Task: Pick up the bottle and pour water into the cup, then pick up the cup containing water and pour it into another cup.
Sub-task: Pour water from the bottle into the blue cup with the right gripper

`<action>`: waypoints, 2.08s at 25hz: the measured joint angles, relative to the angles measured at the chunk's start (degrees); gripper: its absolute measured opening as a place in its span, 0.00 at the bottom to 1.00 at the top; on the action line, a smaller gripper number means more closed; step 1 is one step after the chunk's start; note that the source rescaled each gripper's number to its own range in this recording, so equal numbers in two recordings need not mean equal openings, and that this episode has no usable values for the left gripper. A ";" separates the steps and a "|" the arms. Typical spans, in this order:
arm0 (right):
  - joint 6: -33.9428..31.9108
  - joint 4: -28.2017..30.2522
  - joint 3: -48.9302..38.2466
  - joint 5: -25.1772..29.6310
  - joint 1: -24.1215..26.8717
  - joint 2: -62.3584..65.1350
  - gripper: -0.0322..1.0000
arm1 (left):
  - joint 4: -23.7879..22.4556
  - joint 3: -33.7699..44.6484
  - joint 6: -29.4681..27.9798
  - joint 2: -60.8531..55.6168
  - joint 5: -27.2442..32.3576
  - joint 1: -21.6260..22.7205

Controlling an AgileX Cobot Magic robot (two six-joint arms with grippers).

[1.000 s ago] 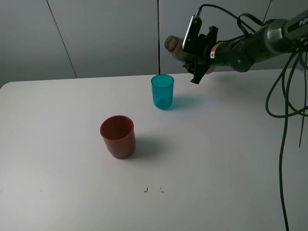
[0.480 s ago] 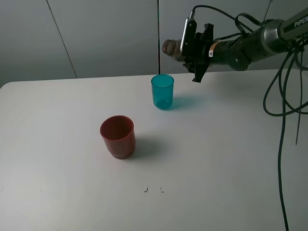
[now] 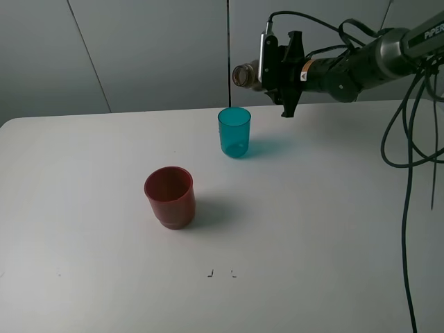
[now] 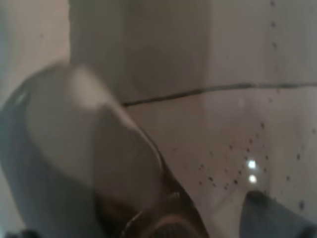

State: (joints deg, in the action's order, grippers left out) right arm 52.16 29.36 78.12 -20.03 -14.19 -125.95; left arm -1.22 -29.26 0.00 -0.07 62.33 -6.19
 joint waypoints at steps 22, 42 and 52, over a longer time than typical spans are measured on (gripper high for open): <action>9.31 -2.96 0.00 -3.86 0.00 0.00 0.03 | 0.00 0.00 0.00 0.00 0.00 0.00; 13.36 -2.96 0.00 -7.45 0.00 0.00 0.03 | 0.00 0.00 0.00 0.00 0.00 0.00; 15.50 -3.50 0.00 -8.34 0.00 0.00 0.03 | 0.00 0.00 0.00 0.00 0.00 0.00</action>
State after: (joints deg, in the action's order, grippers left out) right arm 67.66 25.86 78.12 -28.38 -14.19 -125.95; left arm -1.22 -29.26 0.00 -0.07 62.33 -6.19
